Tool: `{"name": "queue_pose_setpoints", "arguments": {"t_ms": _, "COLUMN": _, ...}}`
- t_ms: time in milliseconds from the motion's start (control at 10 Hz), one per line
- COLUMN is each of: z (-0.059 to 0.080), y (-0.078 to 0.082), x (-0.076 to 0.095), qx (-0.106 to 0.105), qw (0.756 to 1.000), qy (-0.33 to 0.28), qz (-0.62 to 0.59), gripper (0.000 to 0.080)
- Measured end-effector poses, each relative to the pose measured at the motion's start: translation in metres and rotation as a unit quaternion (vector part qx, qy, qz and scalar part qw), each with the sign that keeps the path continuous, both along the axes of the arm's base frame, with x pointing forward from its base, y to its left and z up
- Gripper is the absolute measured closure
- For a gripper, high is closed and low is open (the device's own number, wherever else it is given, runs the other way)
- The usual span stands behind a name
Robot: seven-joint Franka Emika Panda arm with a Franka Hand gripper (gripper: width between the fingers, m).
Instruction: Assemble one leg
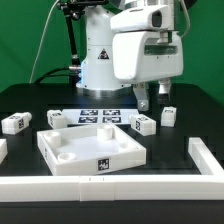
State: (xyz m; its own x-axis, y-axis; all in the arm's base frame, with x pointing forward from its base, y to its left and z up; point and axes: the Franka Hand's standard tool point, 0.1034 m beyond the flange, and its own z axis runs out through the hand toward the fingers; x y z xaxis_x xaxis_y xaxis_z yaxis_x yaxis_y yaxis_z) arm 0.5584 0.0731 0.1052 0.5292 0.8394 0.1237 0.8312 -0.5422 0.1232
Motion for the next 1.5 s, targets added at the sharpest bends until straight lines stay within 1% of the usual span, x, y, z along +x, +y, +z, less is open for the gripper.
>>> {"name": "queue_pose_setpoints", "arguments": {"t_ms": 300, "z": 0.0, "y": -0.001, "x": 0.0, "qx": 0.0, "qw": 1.0, "qy": 0.0, "qz": -0.001, "gripper": 0.015}}
{"name": "queue_pose_setpoints", "arguments": {"t_ms": 400, "z": -0.001, "y": -0.003, "x": -0.001, "qx": -0.005, "qw": 1.0, "qy": -0.002, "qz": 0.019, "gripper": 0.015}}
{"name": "queue_pose_setpoints", "arguments": {"t_ms": 500, "z": -0.006, "y": -0.014, "x": -0.007, "qx": -0.025, "qw": 0.995, "qy": -0.01, "qz": 0.1, "gripper": 0.015}}
{"name": "queue_pose_setpoints", "arguments": {"t_ms": 600, "z": -0.009, "y": -0.026, "x": -0.012, "qx": -0.032, "qw": 0.992, "qy": -0.005, "qz": 0.125, "gripper": 0.015}}
{"name": "queue_pose_setpoints", "arguments": {"t_ms": 700, "z": -0.012, "y": -0.031, "x": -0.016, "qx": -0.047, "qw": 0.984, "qy": 0.005, "qz": 0.173, "gripper": 0.015}}
{"name": "queue_pose_setpoints", "arguments": {"t_ms": 800, "z": -0.015, "y": -0.034, "x": -0.02, "qx": -0.061, "qw": 0.975, "qy": 0.018, "qz": 0.212, "gripper": 0.015}}
{"name": "queue_pose_setpoints", "arguments": {"t_ms": 900, "z": -0.018, "y": -0.032, "x": -0.023, "qx": -0.069, "qw": 0.971, "qy": 0.026, "qz": 0.228, "gripper": 0.015}}
{"name": "queue_pose_setpoints", "arguments": {"t_ms": 1200, "z": -0.018, "y": -0.034, "x": -0.023, "qx": -0.068, "qw": 0.971, "qy": 0.026, "qz": 0.226, "gripper": 0.015}}
{"name": "queue_pose_setpoints", "arguments": {"t_ms": 1300, "z": -0.02, "y": -0.037, "x": -0.026, "qx": -0.073, "qw": 0.964, "qy": 0.028, "qz": 0.254, "gripper": 0.015}}
{"name": "queue_pose_setpoints", "arguments": {"t_ms": 1400, "z": -0.024, "y": -0.05, "x": -0.032, "qx": -0.08, "qw": 0.948, "qy": 0.034, "qz": 0.307, "gripper": 0.015}}
{"name": "queue_pose_setpoints", "arguments": {"t_ms": 1500, "z": -0.03, "y": -0.066, "x": -0.039, "qx": -0.09, "qw": 0.922, "qy": 0.035, "qz": 0.375, "gripper": 0.015}}
